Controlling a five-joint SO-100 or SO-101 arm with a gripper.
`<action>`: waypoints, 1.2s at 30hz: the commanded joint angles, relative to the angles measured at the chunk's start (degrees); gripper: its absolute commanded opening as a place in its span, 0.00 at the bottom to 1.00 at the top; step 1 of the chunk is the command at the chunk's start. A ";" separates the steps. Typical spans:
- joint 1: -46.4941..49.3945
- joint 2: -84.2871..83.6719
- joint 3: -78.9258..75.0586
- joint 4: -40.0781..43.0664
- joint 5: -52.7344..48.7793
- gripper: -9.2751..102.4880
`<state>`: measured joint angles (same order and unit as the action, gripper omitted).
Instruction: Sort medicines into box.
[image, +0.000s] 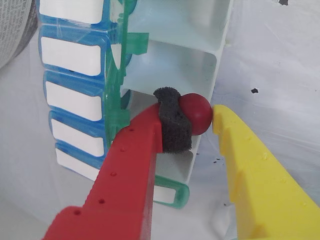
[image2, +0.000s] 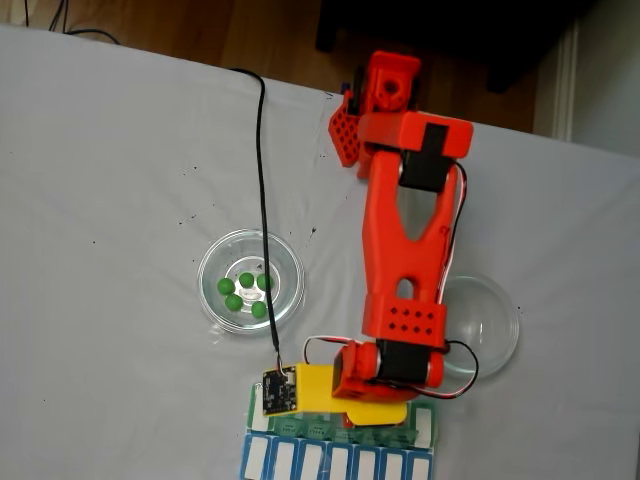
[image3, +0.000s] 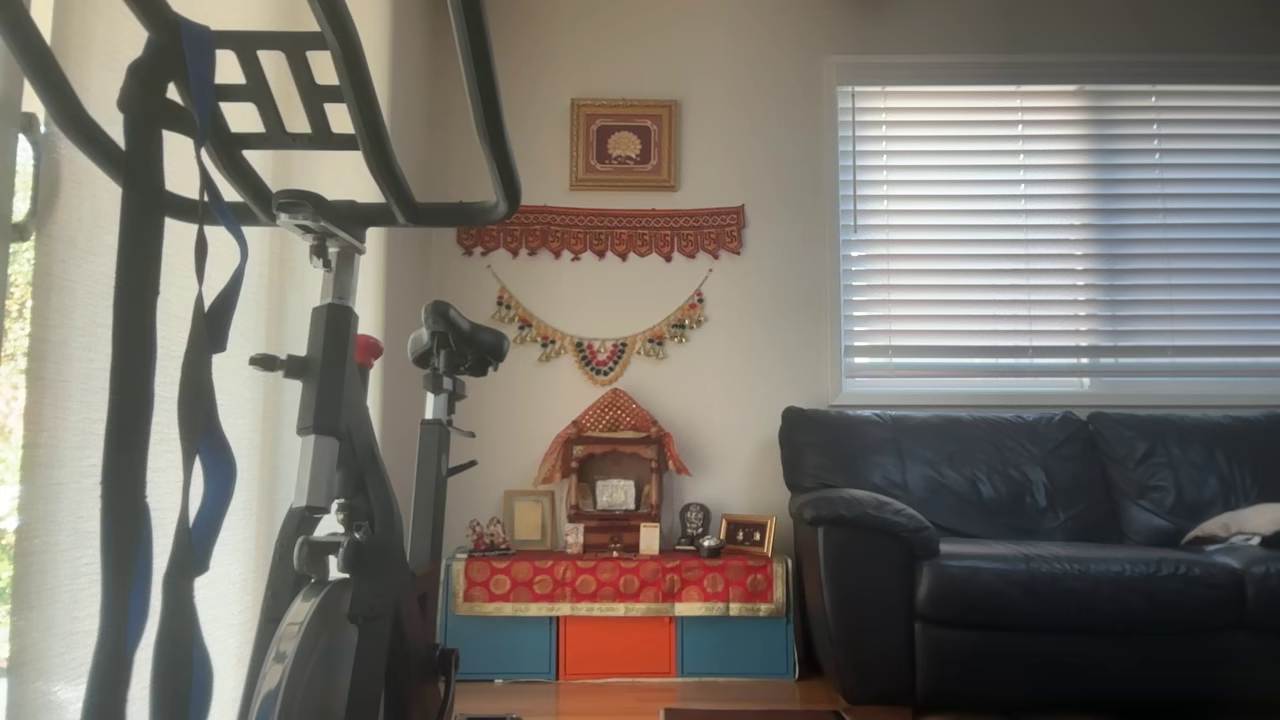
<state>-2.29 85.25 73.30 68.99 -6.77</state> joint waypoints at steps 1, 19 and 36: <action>1.23 2.11 -5.98 -0.53 -0.70 0.10; 2.81 4.31 -6.86 4.83 -2.99 0.10; 0.97 0.53 -8.96 5.71 -2.90 0.10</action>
<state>0.09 84.20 69.61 75.67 -9.84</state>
